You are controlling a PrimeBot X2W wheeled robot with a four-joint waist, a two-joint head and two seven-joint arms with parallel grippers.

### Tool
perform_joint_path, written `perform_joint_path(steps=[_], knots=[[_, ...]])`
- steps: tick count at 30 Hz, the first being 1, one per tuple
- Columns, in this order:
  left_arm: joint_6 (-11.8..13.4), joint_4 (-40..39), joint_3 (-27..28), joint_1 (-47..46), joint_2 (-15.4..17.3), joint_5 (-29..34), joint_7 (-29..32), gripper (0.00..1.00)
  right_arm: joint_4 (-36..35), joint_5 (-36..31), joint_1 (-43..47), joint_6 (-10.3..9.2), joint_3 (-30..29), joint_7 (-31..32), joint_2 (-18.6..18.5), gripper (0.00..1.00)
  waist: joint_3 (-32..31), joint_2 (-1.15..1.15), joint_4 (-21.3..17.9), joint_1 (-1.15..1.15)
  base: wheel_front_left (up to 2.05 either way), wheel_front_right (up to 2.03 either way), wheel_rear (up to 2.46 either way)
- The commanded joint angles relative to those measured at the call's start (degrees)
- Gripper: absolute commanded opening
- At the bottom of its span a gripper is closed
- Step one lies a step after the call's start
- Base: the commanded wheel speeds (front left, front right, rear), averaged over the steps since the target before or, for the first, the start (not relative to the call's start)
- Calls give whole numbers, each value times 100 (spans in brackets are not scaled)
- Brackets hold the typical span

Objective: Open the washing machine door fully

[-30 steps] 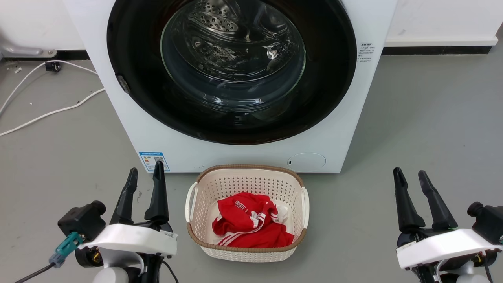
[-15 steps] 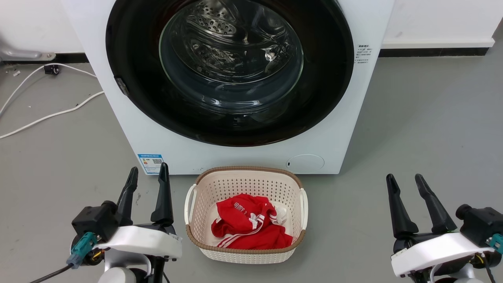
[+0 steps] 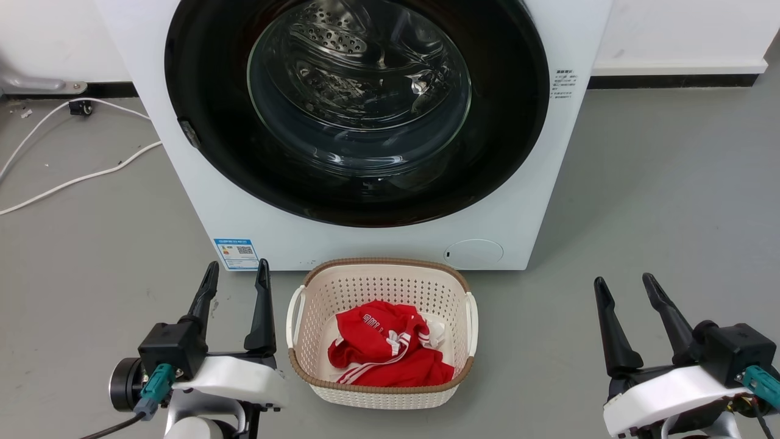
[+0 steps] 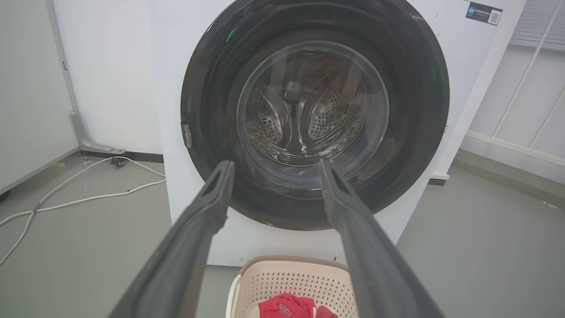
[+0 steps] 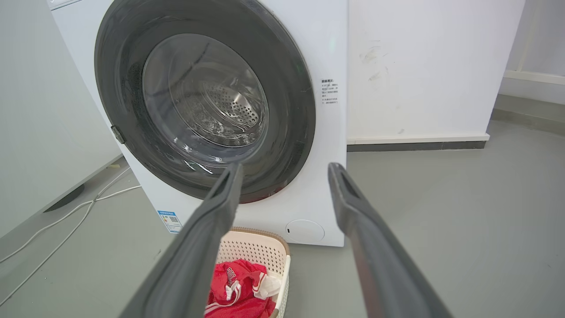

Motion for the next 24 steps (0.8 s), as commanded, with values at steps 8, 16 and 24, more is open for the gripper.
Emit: perform_joint_path(steps=[8,16,24], knots=[[137,43,-116,-63,80,536,-156,100,-126,-524,89,-2,-18,48,22,100,4,0,-1,0,0,0,0],[215,106,-164,-55,83,819,-236,100,-151,-784,130,-2,-9,71,27,100,-20,0,2,0,0,0,0],[217,116,-160,9,37,991,-311,100,-160,-910,199,-2,5,53,31,100,-36,0,3,0,0,0,0]])
